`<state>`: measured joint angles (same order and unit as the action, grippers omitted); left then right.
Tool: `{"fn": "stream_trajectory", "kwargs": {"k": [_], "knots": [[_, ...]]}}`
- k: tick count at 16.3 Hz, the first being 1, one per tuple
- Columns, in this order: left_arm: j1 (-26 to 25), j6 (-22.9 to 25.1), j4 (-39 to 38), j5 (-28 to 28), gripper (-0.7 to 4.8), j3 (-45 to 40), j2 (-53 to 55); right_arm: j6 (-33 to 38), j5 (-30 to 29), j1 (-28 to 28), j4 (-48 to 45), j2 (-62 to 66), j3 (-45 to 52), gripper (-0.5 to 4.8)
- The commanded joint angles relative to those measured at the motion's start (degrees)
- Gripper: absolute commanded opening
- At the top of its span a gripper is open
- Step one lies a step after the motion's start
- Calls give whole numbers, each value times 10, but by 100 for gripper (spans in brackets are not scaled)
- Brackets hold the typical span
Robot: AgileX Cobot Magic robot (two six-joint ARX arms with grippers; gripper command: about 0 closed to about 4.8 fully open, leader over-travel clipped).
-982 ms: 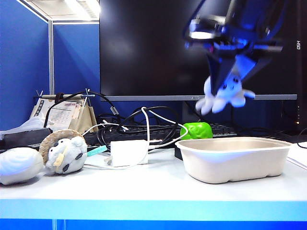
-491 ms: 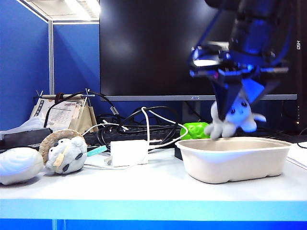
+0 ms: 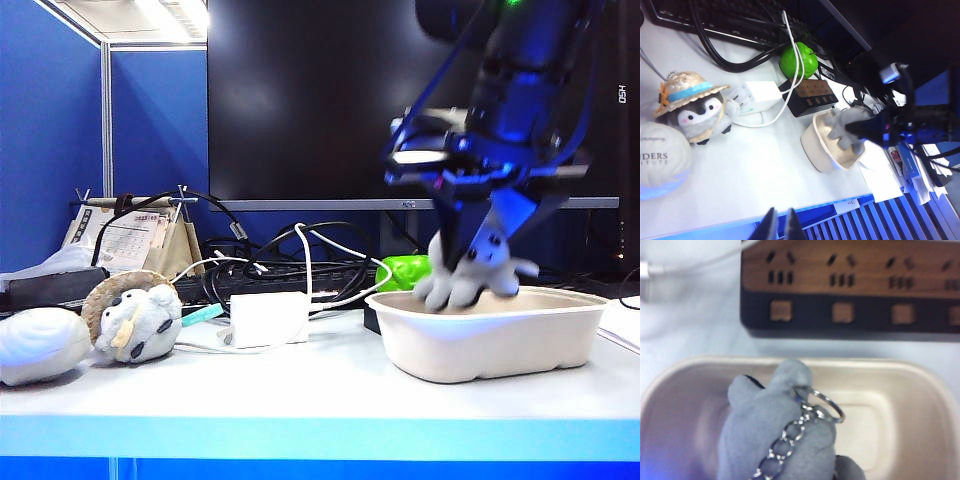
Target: Identity fluffy octopus among items on the table, put them into the paper lunch box.
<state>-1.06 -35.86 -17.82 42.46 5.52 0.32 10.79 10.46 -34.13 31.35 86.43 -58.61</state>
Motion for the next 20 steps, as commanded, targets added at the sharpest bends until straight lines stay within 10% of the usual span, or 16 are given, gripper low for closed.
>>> {"fn": "stream_trajectory", "kwargs": {"k": [1,5,8,12,20], "knots": [[1,0,6,2,35,2,-1,2,-16,0,-11,18,0,149],[1,0,6,2,35,2,-1,2,-16,0,-11,19,0,155],[1,0,6,2,35,2,-1,1,-16,0,-2,19,0,388],[1,0,6,3,35,2,-1,1,-16,0,-2,19,0,464],[1,0,6,2,35,2,-1,-3,-16,0,42,-19,-2,474]]}}
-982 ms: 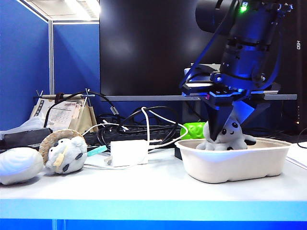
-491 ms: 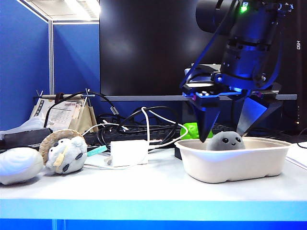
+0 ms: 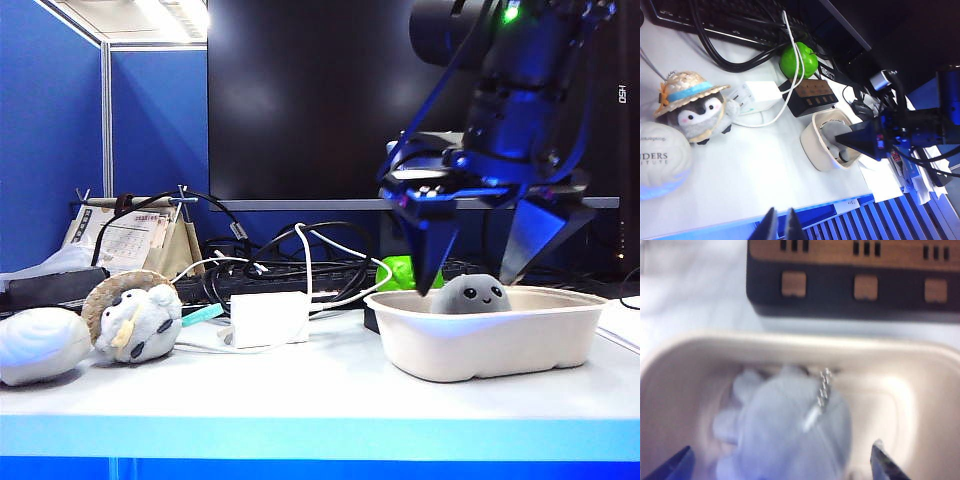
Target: Identity fluffy octopus among items on the table, put them into the paper lunch box.
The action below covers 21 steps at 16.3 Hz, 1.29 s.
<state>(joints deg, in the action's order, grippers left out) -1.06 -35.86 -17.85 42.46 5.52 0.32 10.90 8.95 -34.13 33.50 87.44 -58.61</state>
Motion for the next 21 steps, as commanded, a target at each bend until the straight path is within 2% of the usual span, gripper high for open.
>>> {"fn": "stream_trajectory", "kwargs": {"k": [1,10,13,14,16,19,21], "knots": [[1,0,6,2,35,2,-1,-4,-1,0,33,-56,-3,474],[1,1,6,2,35,1,-1,-4,-1,-1,179,-362,-46,473],[1,19,8,2,35,1,-1,-4,2,-1,220,-476,-44,468],[1,31,8,2,35,1,-1,-4,4,-1,219,-505,-44,442],[1,70,11,1,35,1,-1,-16,53,-1,215,-590,-40,295],[1,126,49,-2,35,1,-1,-44,111,-1,193,-677,6,280],[1,193,122,-3,35,1,-1,-109,134,-1,89,-766,106,278]]}}
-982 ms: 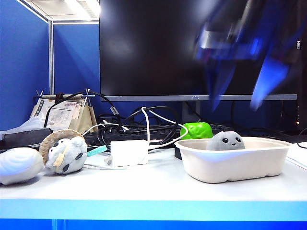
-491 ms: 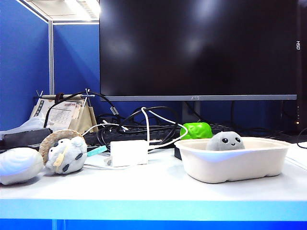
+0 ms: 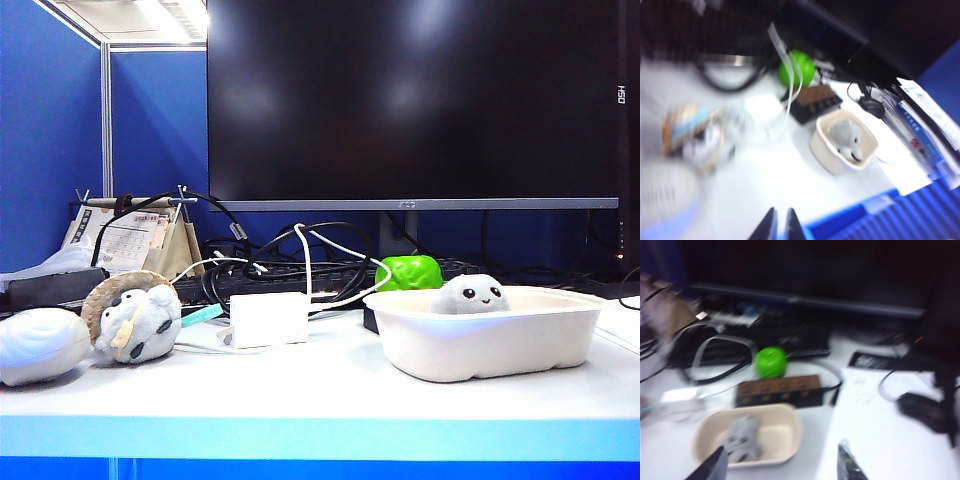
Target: Identity fluffy octopus among items on the table, put them into the paper lunch box.
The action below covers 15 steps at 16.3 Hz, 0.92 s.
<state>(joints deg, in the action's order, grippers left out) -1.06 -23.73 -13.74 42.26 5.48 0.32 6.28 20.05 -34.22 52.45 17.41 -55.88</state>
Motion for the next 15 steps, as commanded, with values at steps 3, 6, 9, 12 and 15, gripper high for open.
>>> {"fn": "stream_trajectory", "kwargs": {"k": [3,6,9,12,15], "knots": [[0,104,151,-22,35,1,-1,-86,42,0,-228,-141,194,278],[0,104,159,-92,35,-1,-1,-101,119,2,-367,-172,332,278],[0,104,168,-147,35,-1,-1,-125,119,1,-471,-173,399,278],[0,100,159,-163,35,-1,-1,-106,118,0,-462,-173,403,278],[0,100,160,-164,35,-1,-1,-106,118,0,-445,-173,403,278]]}}
